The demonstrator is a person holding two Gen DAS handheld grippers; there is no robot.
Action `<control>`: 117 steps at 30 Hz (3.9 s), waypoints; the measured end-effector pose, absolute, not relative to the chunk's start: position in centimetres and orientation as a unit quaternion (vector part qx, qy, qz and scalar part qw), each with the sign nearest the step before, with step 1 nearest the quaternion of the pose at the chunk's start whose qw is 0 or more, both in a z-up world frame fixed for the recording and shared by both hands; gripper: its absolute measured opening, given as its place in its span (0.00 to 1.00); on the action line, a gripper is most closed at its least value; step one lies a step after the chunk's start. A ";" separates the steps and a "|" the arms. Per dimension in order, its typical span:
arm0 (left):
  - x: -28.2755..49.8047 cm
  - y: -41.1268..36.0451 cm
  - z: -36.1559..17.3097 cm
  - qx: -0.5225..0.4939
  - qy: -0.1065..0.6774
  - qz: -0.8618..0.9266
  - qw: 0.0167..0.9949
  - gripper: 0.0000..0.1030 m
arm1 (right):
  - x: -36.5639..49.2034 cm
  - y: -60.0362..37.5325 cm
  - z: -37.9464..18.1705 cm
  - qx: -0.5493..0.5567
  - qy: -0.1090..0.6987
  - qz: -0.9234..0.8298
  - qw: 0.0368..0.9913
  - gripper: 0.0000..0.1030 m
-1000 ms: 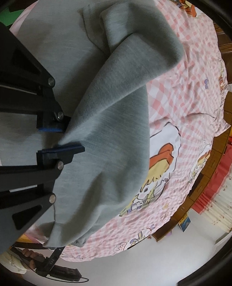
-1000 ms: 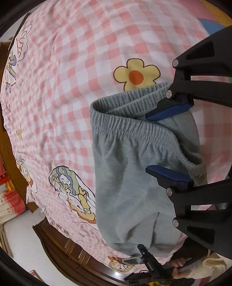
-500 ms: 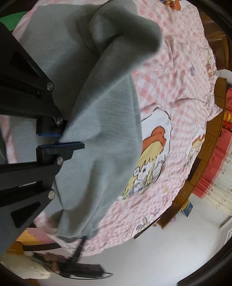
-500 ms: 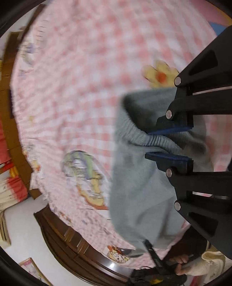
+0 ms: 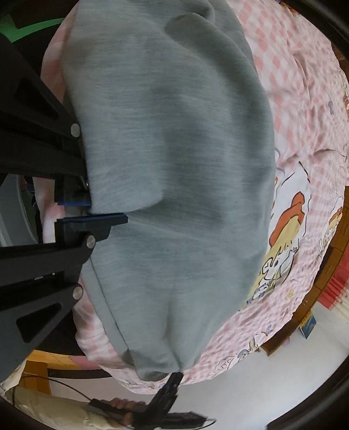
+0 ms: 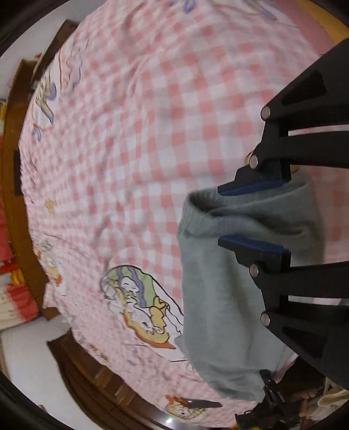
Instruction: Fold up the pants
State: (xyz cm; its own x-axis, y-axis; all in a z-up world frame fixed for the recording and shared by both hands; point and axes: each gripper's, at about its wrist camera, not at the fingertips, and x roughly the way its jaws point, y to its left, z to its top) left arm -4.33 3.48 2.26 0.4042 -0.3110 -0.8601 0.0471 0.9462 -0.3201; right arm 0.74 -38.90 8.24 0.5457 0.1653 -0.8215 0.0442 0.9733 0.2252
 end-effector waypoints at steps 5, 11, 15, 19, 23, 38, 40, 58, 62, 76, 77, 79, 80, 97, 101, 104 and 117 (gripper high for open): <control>-4.2 3.4 2.0 -0.124 0.535 -0.107 0.829 0.05 | -3.2 -40.4 8.7 0.174 0.478 0.043 0.860 0.34; -4.2 3.3 1.9 -0.125 0.530 -0.109 0.832 0.05 | -6.1 -39.2 6.4 0.310 0.485 0.044 0.817 0.37; -4.6 3.5 2.1 -0.132 0.526 -0.116 0.832 0.05 | -6.0 -38.3 5.3 0.370 0.466 0.033 0.803 0.41; -5.4 4.3 2.3 -0.150 0.522 -0.127 0.830 0.05 | -4.5 -37.2 3.8 0.369 0.473 -0.010 0.800 0.45; -5.7 4.7 2.4 -0.161 0.518 -0.134 0.829 0.05 | -3.4 -37.5 2.6 0.399 0.461 -0.024 0.792 0.45; -6.6 6.7 3.2 -0.152 0.495 -0.123 0.847 0.23 | -3.5 -37.2 5.0 0.356 0.424 -0.002 0.833 0.14; -6.6 7.1 3.1 -0.161 0.494 -0.122 0.846 0.26 | -3.9 -37.3 4.5 0.349 0.430 -0.009 0.833 0.14; -6.2 8.1 4.0 -0.220 0.474 -0.112 0.845 0.02 | -3.7 -38.0 6.7 0.308 0.414 0.003 0.857 0.11; -7.8 7.5 4.8 -0.193 0.474 -0.117 0.851 0.02 | -4.6 -39.3 6.6 0.290 0.417 -0.007 0.861 0.11; -7.4 6.4 1.8 -0.169 0.514 -0.105 0.834 0.08 | -5.1 -37.0 3.0 0.161 0.462 -0.036 0.871 0.18; -7.4 6.5 1.9 -0.165 0.517 -0.105 0.834 0.10 | -5.3 -36.9 3.2 0.148 0.464 -0.042 0.873 0.24; -7.7 6.9 2.3 -0.161 0.519 -0.107 0.833 0.20 | -5.9 -36.7 3.6 0.122 0.464 -0.061 0.875 0.32; -7.9 7.1 2.6 -0.157 0.518 -0.105 0.834 0.24 | -6.4 -36.8 4.1 0.112 0.462 -0.067 0.877 0.33; -11.9 17.8 8.5 -0.130 0.443 -0.033 0.886 0.43 | -3.5 -23.2 6.9 0.029 0.461 0.064 0.884 0.33; -9.9 20.0 8.6 -0.106 0.442 -0.024 0.891 0.43 | -2.7 -19.9 5.0 0.016 0.484 0.077 0.871 0.33; -8.0 21.1 8.1 -0.092 0.444 -0.026 0.891 0.43 | -2.3 -18.2 3.0 0.003 0.508 0.082 0.857 0.33; -3.8 23.7 3.3 -0.132 0.476 -0.034 0.869 0.43 | -2.2 -16.5 0.6 -0.004 0.497 0.088 0.863 0.67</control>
